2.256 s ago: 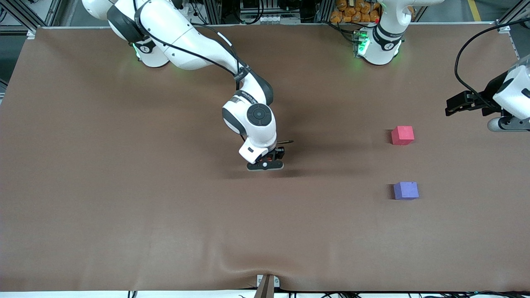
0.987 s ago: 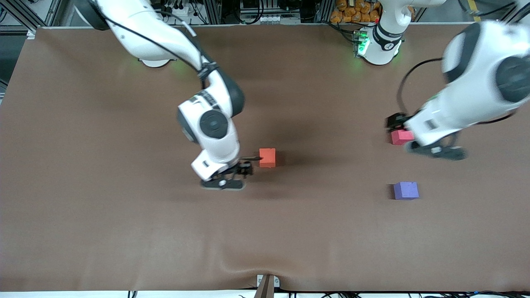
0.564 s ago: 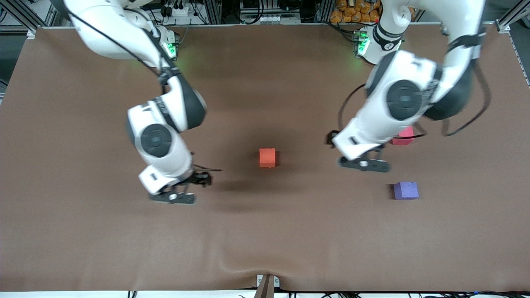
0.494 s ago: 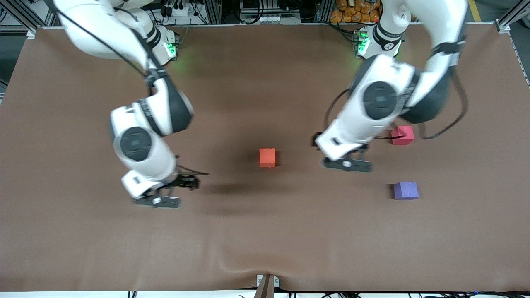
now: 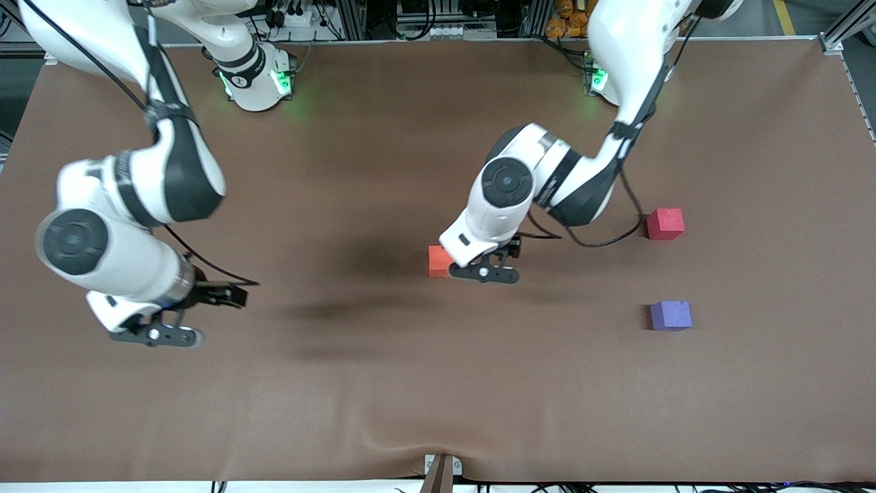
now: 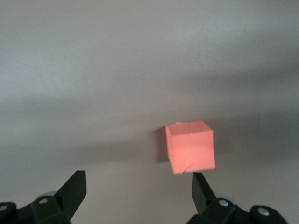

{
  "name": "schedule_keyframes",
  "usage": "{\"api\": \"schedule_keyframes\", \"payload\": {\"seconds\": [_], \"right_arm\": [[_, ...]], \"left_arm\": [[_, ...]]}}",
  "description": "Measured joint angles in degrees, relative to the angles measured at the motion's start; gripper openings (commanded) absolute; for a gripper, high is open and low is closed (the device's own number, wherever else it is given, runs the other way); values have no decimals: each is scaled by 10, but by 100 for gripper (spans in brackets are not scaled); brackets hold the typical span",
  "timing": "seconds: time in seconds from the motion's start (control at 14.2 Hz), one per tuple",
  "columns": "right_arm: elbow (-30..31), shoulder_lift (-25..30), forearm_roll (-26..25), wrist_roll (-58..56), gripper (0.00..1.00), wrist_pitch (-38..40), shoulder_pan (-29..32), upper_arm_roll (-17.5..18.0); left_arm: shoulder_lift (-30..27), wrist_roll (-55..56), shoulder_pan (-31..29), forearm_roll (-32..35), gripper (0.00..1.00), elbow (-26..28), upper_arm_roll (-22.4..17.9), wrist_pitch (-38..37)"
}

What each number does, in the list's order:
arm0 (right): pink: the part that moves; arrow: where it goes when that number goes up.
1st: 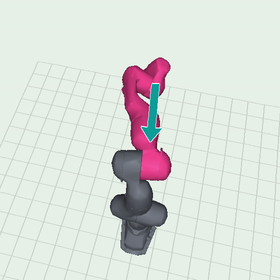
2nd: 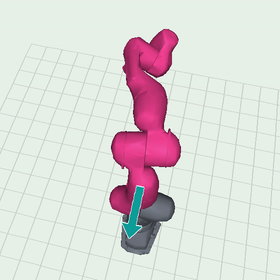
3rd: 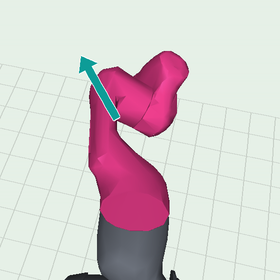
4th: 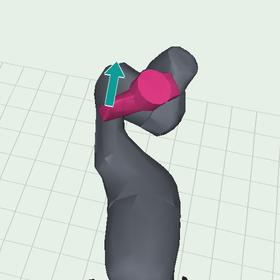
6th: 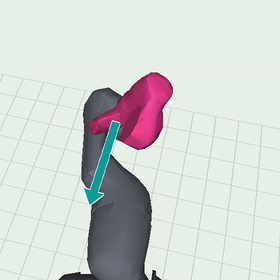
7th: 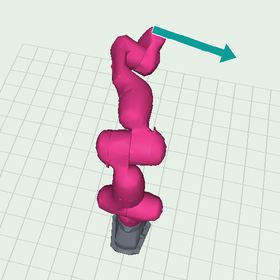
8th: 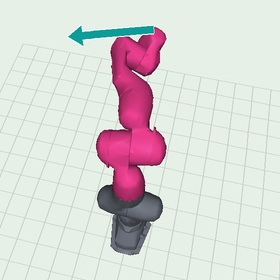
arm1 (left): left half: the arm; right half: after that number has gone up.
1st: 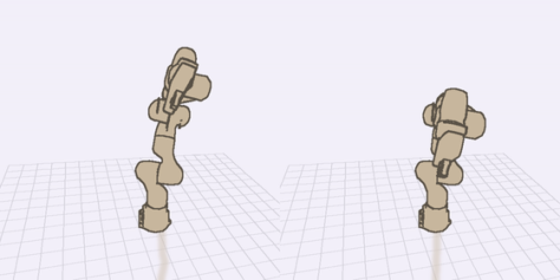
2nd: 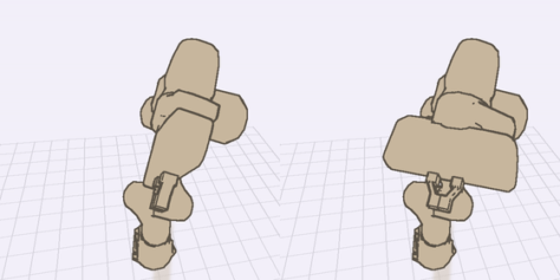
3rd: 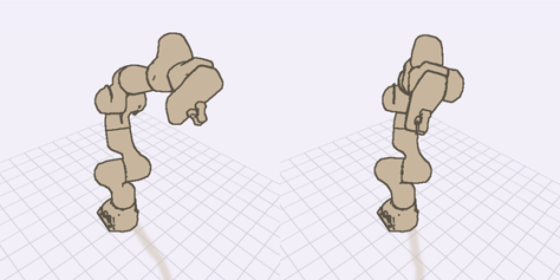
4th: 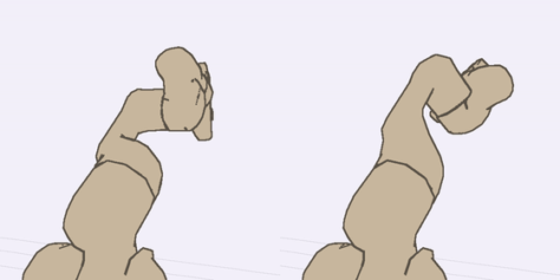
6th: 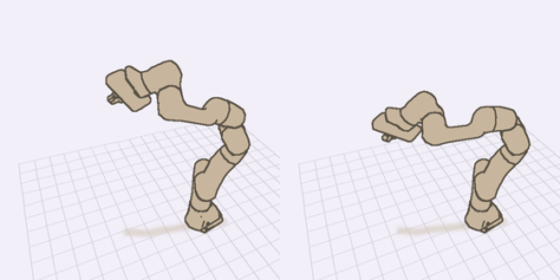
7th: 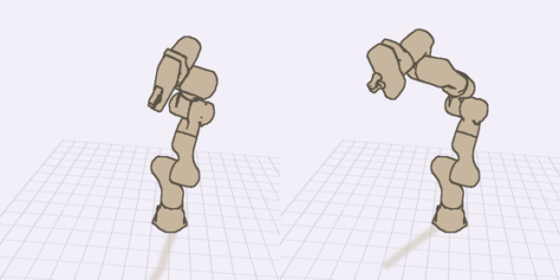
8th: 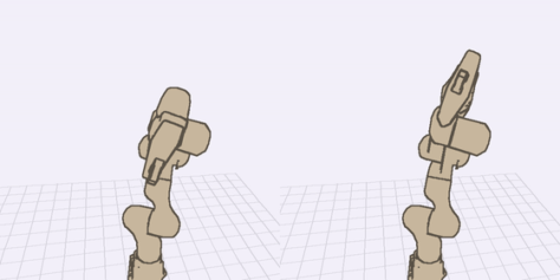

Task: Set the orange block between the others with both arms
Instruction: 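Grasp the orange cube with the left gripper while the right gripper withdraws, then lift the orange cube with the left gripper toward the pink cube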

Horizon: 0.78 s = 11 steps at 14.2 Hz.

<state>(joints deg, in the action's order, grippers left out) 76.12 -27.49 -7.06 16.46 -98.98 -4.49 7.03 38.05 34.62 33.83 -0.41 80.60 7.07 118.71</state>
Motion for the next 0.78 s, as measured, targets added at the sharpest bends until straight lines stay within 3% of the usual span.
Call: {"api": "schedule_keyframes", "payload": {"seconds": [0.28,0.63,0.78], "right_arm": [[1,50,22,-91,100,54,54,-3],[3,133,46,-189,100,121,68,-64],[7,177,48,-198,100,152,68,-73]], "left_arm": [[57,110,46,0,100,-11,-4,63],[85,121,53,0,100,-16,-6,105],[88,121,53,0,100,-17,-7,105]]}}
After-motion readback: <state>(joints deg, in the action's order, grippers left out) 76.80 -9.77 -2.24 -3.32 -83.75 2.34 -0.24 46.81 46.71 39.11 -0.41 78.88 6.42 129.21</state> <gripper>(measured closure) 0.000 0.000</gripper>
